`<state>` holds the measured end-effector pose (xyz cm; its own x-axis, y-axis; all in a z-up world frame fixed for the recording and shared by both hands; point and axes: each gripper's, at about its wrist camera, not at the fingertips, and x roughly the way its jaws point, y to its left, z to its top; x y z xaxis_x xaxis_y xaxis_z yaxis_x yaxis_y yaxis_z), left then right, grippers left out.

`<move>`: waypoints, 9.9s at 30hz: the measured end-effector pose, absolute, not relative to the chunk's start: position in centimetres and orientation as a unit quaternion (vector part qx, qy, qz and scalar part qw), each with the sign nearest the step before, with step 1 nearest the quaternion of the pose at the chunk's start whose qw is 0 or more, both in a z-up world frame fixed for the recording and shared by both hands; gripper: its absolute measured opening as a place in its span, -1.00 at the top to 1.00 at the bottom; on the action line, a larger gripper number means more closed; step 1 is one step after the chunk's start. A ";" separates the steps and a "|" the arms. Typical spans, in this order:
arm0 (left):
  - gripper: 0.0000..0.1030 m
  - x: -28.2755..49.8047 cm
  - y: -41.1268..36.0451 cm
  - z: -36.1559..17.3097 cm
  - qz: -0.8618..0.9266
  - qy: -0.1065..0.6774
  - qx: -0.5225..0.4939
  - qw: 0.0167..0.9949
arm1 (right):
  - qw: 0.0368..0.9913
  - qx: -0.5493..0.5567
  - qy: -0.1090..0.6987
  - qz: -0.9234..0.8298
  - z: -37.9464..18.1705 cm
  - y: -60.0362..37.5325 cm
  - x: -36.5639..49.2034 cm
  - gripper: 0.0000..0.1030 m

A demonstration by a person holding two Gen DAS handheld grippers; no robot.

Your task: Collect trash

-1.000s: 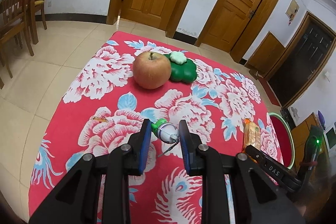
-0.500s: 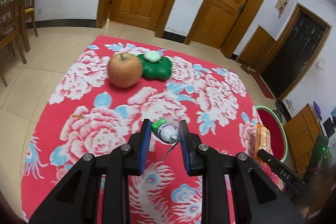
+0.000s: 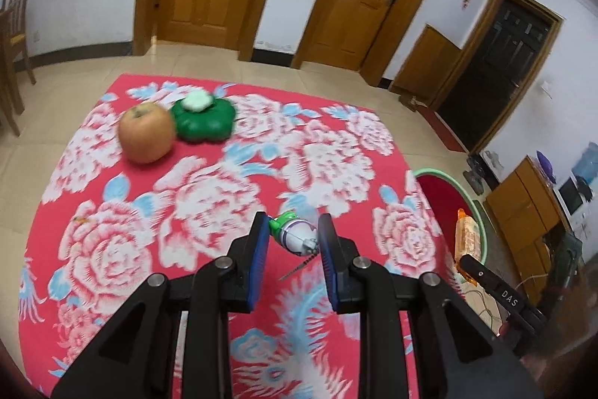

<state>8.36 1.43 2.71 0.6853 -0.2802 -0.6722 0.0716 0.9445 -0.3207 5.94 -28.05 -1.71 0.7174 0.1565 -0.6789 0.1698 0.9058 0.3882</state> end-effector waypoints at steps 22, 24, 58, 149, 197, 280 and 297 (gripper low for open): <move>0.49 12.2 -10.2 3.4 -0.193 0.393 -0.061 0.897 | 0.876 0.287 0.380 -0.079 -5.1 -35.3 6.8 0.17; 0.49 12.6 -11.2 3.3 -0.200 0.393 -0.054 0.896 | 0.875 0.291 0.378 -0.080 -5.1 -35.5 6.8 -0.04; 0.01 18.3 -24.4 0.5 -0.251 0.407 -0.007 0.878 | 0.870 0.305 0.369 -0.122 -5.1 -38.4 4.3 -0.45; -0.18 15.8 -22.0 -0.6 -0.228 0.425 -0.006 0.876 | 0.885 0.300 0.339 -0.105 -3.2 -38.3 2.9 -0.47; -0.67 0.0 -1.2 4.0 0.011 0.349 -0.050 0.936 | 0.932 0.170 0.319 0.027 3.1 -22.0 -2.8 -0.78; -0.67 -0.8 -1.0 4.9 0.009 0.345 -0.058 0.937 | 0.935 0.169 0.310 0.032 3.8 -21.6 -3.4 -0.79; -0.67 -0.8 -0.9 4.9 0.009 0.345 -0.058 0.937 | 0.936 0.169 0.309 0.032 3.8 -21.5 -3.4 -0.79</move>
